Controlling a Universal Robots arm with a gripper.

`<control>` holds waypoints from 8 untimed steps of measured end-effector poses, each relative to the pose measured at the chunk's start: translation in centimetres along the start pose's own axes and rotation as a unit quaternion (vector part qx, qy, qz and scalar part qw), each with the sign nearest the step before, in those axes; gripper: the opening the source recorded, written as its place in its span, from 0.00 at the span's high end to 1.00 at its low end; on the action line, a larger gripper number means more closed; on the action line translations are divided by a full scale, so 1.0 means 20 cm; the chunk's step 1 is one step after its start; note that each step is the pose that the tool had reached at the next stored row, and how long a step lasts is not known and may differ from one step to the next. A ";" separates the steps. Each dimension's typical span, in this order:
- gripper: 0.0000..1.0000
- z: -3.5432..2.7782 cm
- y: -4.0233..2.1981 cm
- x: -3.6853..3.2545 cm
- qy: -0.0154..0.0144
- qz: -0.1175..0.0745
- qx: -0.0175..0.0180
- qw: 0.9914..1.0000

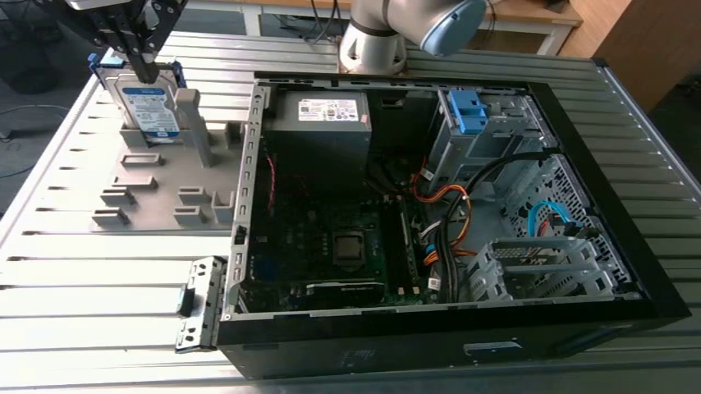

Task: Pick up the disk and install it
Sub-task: 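Reach for the disk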

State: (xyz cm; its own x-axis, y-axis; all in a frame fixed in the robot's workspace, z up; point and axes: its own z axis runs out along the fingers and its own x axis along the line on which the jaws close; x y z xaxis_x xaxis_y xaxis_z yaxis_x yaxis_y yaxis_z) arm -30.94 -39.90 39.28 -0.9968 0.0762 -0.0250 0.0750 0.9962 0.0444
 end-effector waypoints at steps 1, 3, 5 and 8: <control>0.89 0.000 0.000 0.003 0.000 0.000 0.000 1.000; 0.89 0.000 -0.001 0.008 0.000 0.000 0.000 1.000; 0.89 0.000 -0.001 0.014 0.000 0.000 0.000 1.000; 0.89 0.000 -0.002 0.023 0.000 0.000 0.000 1.000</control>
State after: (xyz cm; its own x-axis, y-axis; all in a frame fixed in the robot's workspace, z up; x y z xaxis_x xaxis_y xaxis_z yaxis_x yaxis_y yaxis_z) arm -31.41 -39.89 39.26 -0.9968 0.0762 -0.0250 0.0751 0.9962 0.0444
